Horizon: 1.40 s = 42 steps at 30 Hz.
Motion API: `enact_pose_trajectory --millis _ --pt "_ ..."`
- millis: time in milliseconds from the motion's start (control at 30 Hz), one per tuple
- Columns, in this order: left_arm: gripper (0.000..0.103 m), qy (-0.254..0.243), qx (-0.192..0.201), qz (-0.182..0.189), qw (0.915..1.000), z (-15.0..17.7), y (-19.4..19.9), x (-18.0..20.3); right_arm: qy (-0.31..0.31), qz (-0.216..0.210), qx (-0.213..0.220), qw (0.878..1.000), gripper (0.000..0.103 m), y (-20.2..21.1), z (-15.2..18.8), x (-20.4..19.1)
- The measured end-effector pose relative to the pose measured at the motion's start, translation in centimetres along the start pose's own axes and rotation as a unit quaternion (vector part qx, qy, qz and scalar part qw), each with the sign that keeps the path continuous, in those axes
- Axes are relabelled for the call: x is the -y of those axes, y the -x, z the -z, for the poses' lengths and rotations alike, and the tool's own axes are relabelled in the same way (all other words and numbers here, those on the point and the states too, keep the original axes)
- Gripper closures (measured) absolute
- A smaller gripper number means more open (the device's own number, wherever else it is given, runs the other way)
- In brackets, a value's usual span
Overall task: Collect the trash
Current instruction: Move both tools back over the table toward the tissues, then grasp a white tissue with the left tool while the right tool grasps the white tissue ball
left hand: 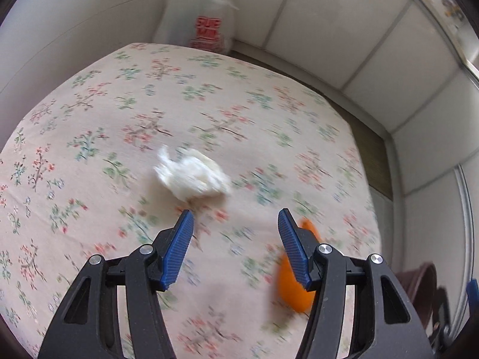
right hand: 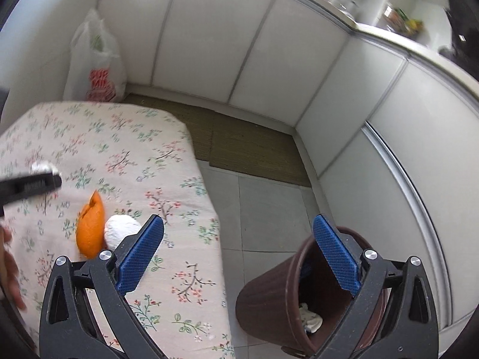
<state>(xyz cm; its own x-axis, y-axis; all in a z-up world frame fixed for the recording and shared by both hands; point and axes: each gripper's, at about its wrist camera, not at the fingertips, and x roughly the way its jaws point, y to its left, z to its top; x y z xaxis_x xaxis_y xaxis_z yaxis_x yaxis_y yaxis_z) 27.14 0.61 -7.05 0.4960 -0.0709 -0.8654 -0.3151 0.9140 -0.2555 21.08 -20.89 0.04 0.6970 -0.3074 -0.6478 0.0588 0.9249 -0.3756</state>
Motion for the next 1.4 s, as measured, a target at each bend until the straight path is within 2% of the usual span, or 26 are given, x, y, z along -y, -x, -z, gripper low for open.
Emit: enact_pose_trajectory --millis 133,300,500,567,667,867,1033,1200,1333,1400 --pt "0.045 0.022 0.007 -0.018 0.9996 -1.7 -1.4 -2.3 0.043 0.001 -0.004 0.999 0.007 -0.9 0.0 -2.6" --pt "0.045 0.025 0.004 -0.017 0.9995 -2.7 -3.1 -3.2 0.055 -0.004 -0.025 0.998 0.007 -2.2 0.3 -3.6" --pt "0.067 0.004 0.002 -0.002 1.0000 -2.5 -4.4 -3.2 0.060 -0.013 -0.041 0.997 0.007 -3.6 0.5 -4.4" --pt "0.074 -0.017 0.003 0.002 0.9999 -2.2 -4.4 -2.7 0.061 -0.020 -0.044 0.997 0.007 -4.0 0.5 -4.7" --pt "0.079 -0.059 0.013 0.004 0.9982 -1.6 -3.8 -2.0 0.073 -0.033 -0.045 0.996 0.007 -4.5 0.7 -5.2" --pt "0.081 -0.081 -0.015 0.045 0.9956 -0.6 -1.3 -3.0 0.077 -0.081 -0.048 0.993 0.007 -5.5 1.1 -5.9" --pt "0.081 -0.087 -0.017 0.070 0.9937 0.5 4.0 -4.8 0.084 -0.126 -0.040 0.988 0.018 -6.1 1.5 -6.9" --pt "0.080 -0.079 0.000 0.087 0.9931 3.1 9.5 -7.9 0.063 -0.165 -0.044 0.983 0.019 -7.0 1.9 -7.0" --pt "0.080 -0.056 0.016 0.090 0.9943 5.1 10.9 -10.1 0.027 -0.217 -0.065 0.974 0.018 -7.4 2.0 -6.8" --pt "0.080 -0.044 0.005 0.094 0.9946 5.5 10.0 -10.7 0.034 -0.222 -0.073 0.972 0.023 -7.4 2.3 -7.4"
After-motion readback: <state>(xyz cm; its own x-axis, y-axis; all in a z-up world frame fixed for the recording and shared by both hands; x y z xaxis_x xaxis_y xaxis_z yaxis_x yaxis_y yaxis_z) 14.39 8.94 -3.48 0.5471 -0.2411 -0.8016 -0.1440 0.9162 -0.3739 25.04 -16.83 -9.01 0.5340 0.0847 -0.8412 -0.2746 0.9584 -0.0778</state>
